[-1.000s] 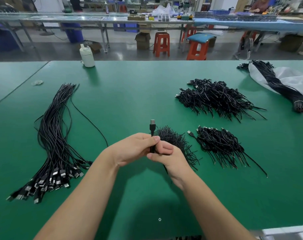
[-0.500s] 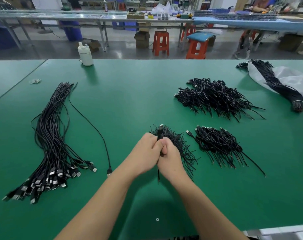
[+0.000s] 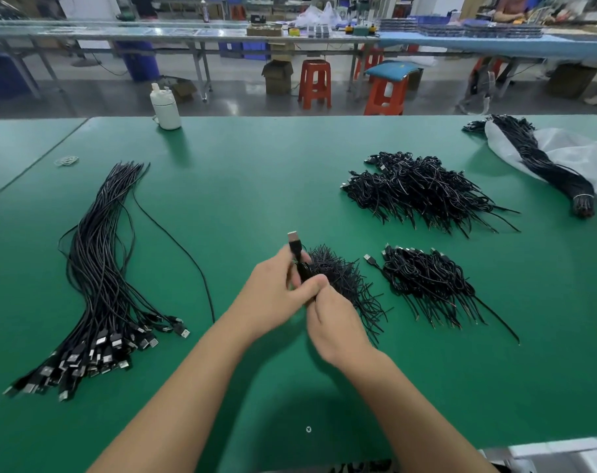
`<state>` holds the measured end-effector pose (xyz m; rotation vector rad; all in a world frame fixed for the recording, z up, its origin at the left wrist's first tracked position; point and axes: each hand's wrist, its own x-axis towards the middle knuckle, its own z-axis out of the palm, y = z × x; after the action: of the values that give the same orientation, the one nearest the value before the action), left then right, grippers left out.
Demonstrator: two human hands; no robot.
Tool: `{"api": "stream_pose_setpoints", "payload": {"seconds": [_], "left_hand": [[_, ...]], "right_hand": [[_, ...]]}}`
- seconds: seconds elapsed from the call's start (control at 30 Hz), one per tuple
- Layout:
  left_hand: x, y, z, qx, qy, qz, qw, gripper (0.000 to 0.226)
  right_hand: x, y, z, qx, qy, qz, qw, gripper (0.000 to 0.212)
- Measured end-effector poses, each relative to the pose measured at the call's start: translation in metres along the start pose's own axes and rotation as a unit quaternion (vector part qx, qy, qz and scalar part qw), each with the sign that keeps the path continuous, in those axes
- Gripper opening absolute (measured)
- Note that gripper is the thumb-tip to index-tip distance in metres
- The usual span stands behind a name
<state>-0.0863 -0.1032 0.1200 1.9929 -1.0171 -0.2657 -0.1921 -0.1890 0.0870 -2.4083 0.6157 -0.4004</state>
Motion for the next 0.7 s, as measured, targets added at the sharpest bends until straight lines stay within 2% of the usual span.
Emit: {"api": "stream_pose_setpoints", "payload": {"seconds": [0.13, 0.2, 0.3, 0.37, 0.47, 0.57, 0.6, 0.67, 0.7], "left_hand": [[0.009, -0.013, -0.009, 0.086, -0.077, 0.021, 0.993, 0.03], [0.012, -0.015, -0.008, 0.1, -0.082, 0.007, 0.992, 0.031], [0.017, -0.014, -0.008, 0.087, -0.092, -0.014, 0.992, 0.031], [0.021, -0.012, -0.008, 0.067, -0.112, -0.027, 0.991, 0.033], [0.024, -0.01, -0.005, -0.003, -0.142, -0.044, 0.989, 0.027], [0.026, -0.013, 0.006, -0.151, -0.17, -0.07, 0.971, 0.021], [0.027, -0.016, 0.01, -0.237, -0.177, -0.09, 0.951, 0.015], [0.03, -0.027, 0.016, -0.4, -0.168, -0.146, 0.889, 0.006], [0.033, -0.034, 0.019, -0.429, -0.15, -0.175, 0.874, 0.006]], "right_hand": [[0.003, 0.001, -0.004, -0.008, -0.076, -0.022, 0.997, 0.013], [0.006, 0.001, -0.005, 0.093, -0.121, 0.007, 0.988, 0.02], [0.005, 0.004, -0.005, 0.278, -0.159, 0.063, 0.945, 0.016], [0.005, 0.009, -0.002, 0.268, -0.139, 0.054, 0.952, 0.023], [0.007, 0.014, 0.001, 0.171, -0.09, 0.022, 0.981, 0.025], [0.009, 0.018, -0.001, 0.177, -0.058, 0.038, 0.982, 0.026], [0.011, 0.022, -0.001, 0.192, -0.051, 0.055, 0.978, 0.026], [0.013, 0.029, -0.004, 0.225, -0.039, 0.098, 0.969, 0.027], [0.014, 0.032, -0.006, 0.232, -0.033, 0.12, 0.965, 0.027]]}}
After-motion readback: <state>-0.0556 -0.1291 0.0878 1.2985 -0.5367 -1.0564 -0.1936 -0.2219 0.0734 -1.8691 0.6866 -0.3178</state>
